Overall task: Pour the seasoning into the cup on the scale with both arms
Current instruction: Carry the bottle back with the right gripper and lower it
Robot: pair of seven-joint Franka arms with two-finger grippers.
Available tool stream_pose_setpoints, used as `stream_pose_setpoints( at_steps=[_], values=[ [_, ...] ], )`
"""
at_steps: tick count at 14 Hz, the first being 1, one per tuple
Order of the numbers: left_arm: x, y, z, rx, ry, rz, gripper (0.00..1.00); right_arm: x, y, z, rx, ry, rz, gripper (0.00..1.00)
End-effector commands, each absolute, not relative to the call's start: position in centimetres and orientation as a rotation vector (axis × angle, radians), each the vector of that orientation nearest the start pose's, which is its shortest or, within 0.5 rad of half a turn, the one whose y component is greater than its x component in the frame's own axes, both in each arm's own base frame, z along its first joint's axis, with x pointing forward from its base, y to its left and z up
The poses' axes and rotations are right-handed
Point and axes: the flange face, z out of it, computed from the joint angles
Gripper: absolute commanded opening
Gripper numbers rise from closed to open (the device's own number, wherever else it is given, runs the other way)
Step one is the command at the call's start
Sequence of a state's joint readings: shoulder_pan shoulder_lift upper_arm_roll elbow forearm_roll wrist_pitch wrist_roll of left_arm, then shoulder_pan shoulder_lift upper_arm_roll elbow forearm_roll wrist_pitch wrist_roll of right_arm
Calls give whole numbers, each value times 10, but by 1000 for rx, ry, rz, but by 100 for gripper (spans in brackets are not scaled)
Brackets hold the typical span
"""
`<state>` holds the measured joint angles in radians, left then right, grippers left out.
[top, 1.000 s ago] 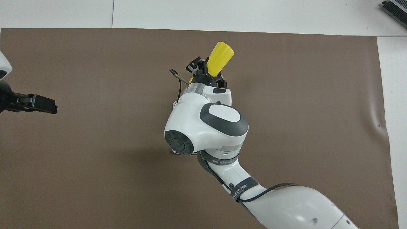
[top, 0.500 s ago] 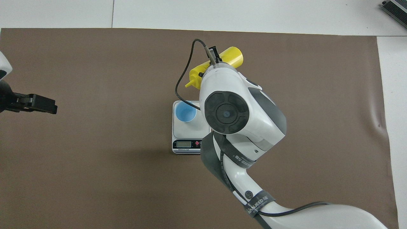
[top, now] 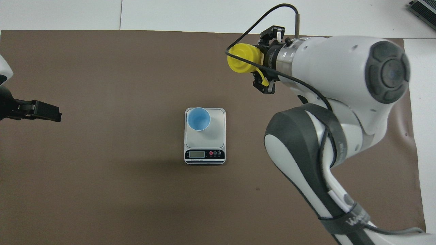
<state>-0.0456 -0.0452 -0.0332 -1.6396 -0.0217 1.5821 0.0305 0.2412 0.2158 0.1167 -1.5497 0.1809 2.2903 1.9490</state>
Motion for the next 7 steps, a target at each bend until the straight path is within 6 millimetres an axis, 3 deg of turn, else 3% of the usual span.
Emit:
stream_pose_setpoints(
  at_steps=[1,3,7],
  values=[
    [531,-42,619,-3165,164,13,100,626,201,583,-1596,2001,141,0],
    [531,-43,619,-3165,166,13,100,631,167,581,-1479,2062,281,0],
    [531,-43,619,-3165,166,13,100,620,109,554,-1441,2046,391,0]
  ],
)
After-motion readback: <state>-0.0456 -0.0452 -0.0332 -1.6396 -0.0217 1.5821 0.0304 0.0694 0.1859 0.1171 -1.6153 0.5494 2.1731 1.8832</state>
